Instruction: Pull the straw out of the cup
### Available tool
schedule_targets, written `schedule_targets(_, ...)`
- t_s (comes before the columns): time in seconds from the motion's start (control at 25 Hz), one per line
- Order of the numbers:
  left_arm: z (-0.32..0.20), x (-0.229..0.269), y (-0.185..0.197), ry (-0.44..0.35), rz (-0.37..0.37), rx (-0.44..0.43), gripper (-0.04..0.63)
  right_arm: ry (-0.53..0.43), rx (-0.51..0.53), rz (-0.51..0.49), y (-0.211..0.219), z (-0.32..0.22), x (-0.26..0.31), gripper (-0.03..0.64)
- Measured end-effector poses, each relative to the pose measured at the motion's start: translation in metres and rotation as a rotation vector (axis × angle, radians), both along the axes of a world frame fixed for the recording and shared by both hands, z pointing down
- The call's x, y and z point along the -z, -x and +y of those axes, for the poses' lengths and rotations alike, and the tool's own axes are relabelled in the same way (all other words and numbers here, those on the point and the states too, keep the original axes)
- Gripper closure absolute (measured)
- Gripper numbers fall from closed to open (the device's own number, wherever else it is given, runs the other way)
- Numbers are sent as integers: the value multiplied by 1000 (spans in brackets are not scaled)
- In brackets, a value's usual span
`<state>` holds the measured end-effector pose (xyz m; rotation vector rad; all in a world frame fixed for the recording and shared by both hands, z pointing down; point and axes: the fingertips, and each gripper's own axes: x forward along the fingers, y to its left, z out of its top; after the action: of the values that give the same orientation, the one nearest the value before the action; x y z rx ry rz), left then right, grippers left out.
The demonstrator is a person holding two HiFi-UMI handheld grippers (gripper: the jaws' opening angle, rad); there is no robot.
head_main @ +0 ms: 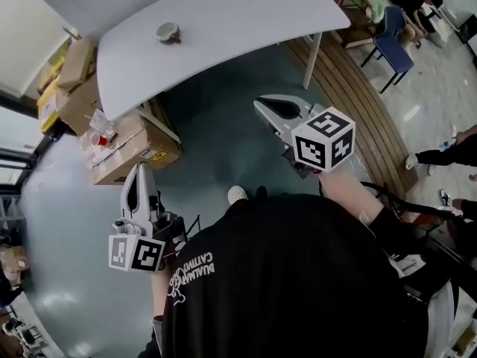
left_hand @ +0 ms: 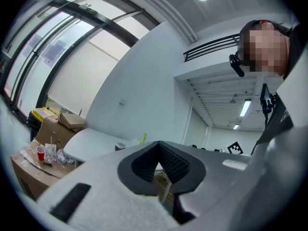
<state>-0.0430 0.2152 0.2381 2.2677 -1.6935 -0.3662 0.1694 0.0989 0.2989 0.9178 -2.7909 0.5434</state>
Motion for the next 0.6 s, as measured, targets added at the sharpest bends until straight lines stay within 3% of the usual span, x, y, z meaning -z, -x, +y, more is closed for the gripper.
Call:
schedule_targets(0.2,-39,-10,48,22,22,-18,591,5,23,40,60,-19,-14,607)
schedule_targets(0.4,-66,-13,95,-10,26,11,591,-5,-28,60,89,-44,-23,607)
schedule_targets(0.6,-82,-15,114,-10,60,4,591,-3,-28,85,107,-56,-21,607)
